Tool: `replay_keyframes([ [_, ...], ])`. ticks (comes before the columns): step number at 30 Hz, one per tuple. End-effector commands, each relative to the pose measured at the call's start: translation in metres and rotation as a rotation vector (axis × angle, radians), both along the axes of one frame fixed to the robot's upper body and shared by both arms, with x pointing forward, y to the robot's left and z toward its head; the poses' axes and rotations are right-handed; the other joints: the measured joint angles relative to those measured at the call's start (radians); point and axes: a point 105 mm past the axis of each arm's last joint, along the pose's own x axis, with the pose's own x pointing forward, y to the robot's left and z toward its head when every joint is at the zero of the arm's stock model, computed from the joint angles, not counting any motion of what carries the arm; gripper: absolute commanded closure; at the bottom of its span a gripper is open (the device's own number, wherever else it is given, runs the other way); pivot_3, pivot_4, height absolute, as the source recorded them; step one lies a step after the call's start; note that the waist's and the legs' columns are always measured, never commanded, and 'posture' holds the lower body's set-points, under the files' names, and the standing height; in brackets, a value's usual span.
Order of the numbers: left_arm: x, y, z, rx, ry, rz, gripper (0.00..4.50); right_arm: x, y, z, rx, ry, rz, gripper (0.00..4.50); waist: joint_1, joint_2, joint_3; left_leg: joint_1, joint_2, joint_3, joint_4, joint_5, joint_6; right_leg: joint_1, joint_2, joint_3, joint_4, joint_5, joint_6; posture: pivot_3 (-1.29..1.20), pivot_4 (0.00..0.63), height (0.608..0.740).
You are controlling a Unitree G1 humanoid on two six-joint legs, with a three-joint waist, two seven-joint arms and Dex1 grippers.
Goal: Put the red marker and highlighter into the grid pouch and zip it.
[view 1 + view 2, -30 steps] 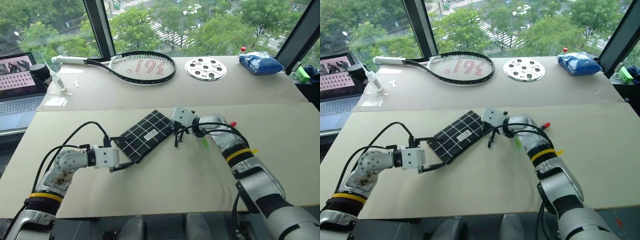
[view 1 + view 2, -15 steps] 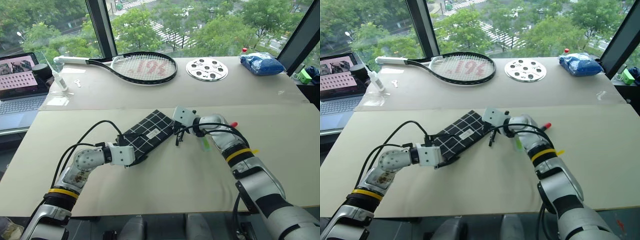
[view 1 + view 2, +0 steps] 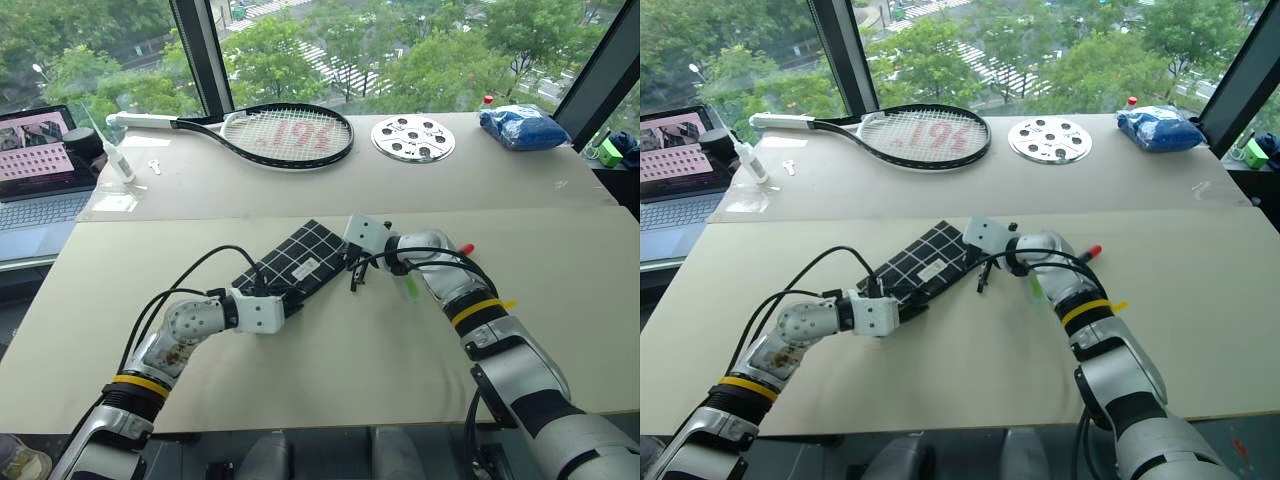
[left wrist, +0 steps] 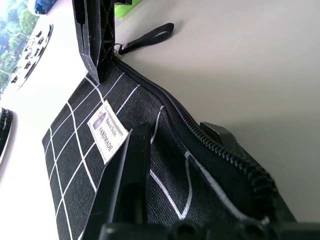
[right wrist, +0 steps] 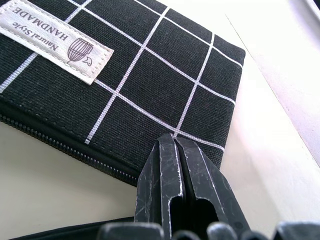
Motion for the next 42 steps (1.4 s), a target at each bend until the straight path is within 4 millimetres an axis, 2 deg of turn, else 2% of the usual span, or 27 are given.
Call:
replay_keyframes([
  [1, 0.001, -0.001, 0.002, 0.036, 0.0, -0.001, 2.62, -0.001, 0.002, -0.003, -0.006, 0.007, 0.001, 4.5, -0.001, 0.0, 0.0, 0.0, 0.0, 0.0, 0.0, 0.0, 0.0, 0.0, 0.0, 0.0, 0.0, 0.0, 0.0, 0.0, 0.15, 0.74],
  [2, 0.001, 0.0, 0.003, 0.037, 0.002, 0.004, 2.62, -0.001, 0.003, -0.003, -0.003, 0.008, 0.003, 4.5, -0.002, 0.0, 0.0, 0.0, 0.0, 0.0, 0.0, 0.0, 0.0, 0.0, 0.0, 0.0, 0.0, 0.0, 0.0, 0.0, 0.15, 0.74],
  [5, 0.002, 0.002, 0.006, 0.026, 0.003, 0.023, 3.34, -0.001, 0.004, -0.003, 0.001, 0.009, 0.004, 4.5, -0.003, 0.0, 0.0, 0.0, 0.0, 0.0, 0.0, 0.0, 0.0, 0.0, 0.0, 0.0, 0.0, 0.0, 0.0, 0.0, 0.15, 0.74],
  [8, 0.004, 0.004, 0.01, -0.006, 0.014, 0.053, 4.41, -0.001, 0.004, -0.003, -0.004, 0.01, 0.006, 4.5, -0.005, 0.0, 0.0, 0.0, 0.0, 0.0, 0.0, 0.0, 0.0, -0.001, 0.0, 0.0, 0.0, 0.0, 0.0, 0.0, 0.15, 0.74],
  [14, 0.009, 0.019, 0.021, -0.113, 0.049, 0.151, 4.46, 0.0, 0.005, 0.006, 0.093, 0.066, -0.013, 4.5, -0.011, 0.0, 0.0, 0.0, 0.0, 0.0, 0.0, 0.0, 0.0, -0.001, 0.0, 0.0, 0.0, 0.0, 0.0, 0.0, 0.15, 0.74],
  [16, 0.008, 0.025, 0.022, -0.141, 0.065, 0.173, 4.46, 0.003, 0.004, 0.018, 0.193, 0.081, -0.044, 4.5, -0.015, 0.0, 0.0, -0.001, 0.0, 0.0, 0.0, 0.0, 0.0, -0.002, 0.0, 0.0, 0.0, 0.0, 0.0, 0.0, 0.15, 0.74],
  [18, 0.007, 0.031, 0.024, -0.183, 0.082, 0.199, 4.5, 0.003, 0.003, 0.032, 0.292, 0.11, -0.052, 3.9, -0.02, 0.0, 0.0, -0.001, 0.0, 0.0, 0.0, 0.0, 0.0, -0.002, 0.0, 0.0, 0.0, 0.0, 0.0, 0.0, 0.15, 0.74],
  [19, 0.007, 0.033, 0.026, -0.205, 0.089, 0.209, 4.5, 0.004, 0.001, 0.037, 0.322, 0.115, -0.064, 3.85, -0.023, 0.0, 0.0, -0.001, 0.0, 0.0, -0.001, 0.0, 0.0, -0.003, 0.0, 0.0, 0.0, 0.0, 0.0, 0.0, 0.15, 0.74],
  [25, 0.007, 0.045, 0.033, -0.287, 0.123, 0.245, 4.5, 0.006, -0.014, 0.066, 0.49, 0.147, -0.126, 1.8, -0.024, 0.0, 0.0, -0.003, 0.0, 0.0, -0.001, 0.001, -0.002, -0.005, 0.0, 0.0, 0.0, 0.0, 0.0, 0.0, 0.15, 0.74],
  [26, 0.007, 0.046, 0.035, -0.31, 0.132, 0.243, 4.5, 0.005, -0.018, 0.073, 0.536, 0.171, -0.126, 1.35, -0.024, 0.0, 0.0, -0.003, 0.0, 0.0, -0.001, 0.001, -0.001, -0.005, 0.0, 0.0, 0.0, 0.0, 0.0, 0.0, 0.15, 0.74],
  [29, 0.008, 0.05, 0.044, -0.392, 0.15, 0.244, 4.5, -0.008, -0.032, 0.096, 0.656, 0.23, -0.084, 0.43, -0.022, 0.0, 0.0, -0.004, 0.0, 0.0, 0.0, 0.001, -0.001, -0.005, 0.0, 0.0, 0.0, 0.0, 0.0, 0.0, 0.15, 0.74],
  [33, 0.005, 0.052, 0.064, -0.556, 0.188, 0.218, 4.5, -0.033, -0.049, 0.117, 0.724, 0.263, -0.002, 0.43, -0.019, 0.0, 0.0, -0.006, 0.0, 0.0, 0.0, 0.0, 0.0, -0.006, -0.001, 0.0, 0.0, 0.0, 0.0, 0.0, 0.15, 0.74],
  [36, 0.003, 0.056, 0.074, -0.635, 0.213, 0.202, 4.5, -0.042, -0.053, 0.102, 0.66, 0.28, -0.046, 0.43, -0.019, 0.0, 0.0, -0.006, 0.0, 0.0, 0.0, -0.001, 0.001, -0.006, 0.0, 0.0, 0.0, 0.0, 0.0, 0.0, 0.15, 0.74],
  [37, 0.002, 0.056, 0.078, -0.658, 0.224, 0.193, 4.5, -0.043, -0.051, 0.091, 0.643, 0.3, -0.081, 0.43, -0.021, 0.0, 0.0, -0.006, 0.0, 0.0, 0.0, -0.001, 0.001, -0.006, 0.0, 0.0, 0.0, 0.0, 0.0, 0.0, 0.15, 0.74],
  [40, -0.001, 0.054, 0.083, -0.694, 0.251, 0.175, 4.5, -0.042, -0.044, 0.063, 0.587, 0.317, -0.165, 0.43, -0.024, 0.0, 0.0, -0.006, 0.0, 0.0, 0.0, -0.001, 0.001, -0.006, 0.0, 0.0, 0.0, 0.0, 0.0, 0.0, 0.15, 0.74],
  [42, -0.003, 0.053, 0.083, -0.695, 0.266, 0.165, 4.5, -0.038, -0.041, 0.053, 0.568, 0.306, -0.212, 0.43, -0.024, 0.0, 0.0, -0.006, 0.0, 0.0, 0.0, -0.001, 0.001, -0.006, 0.0, 0.0, 0.0, 0.0, 0.0, 0.0, 0.15, 0.74],
])
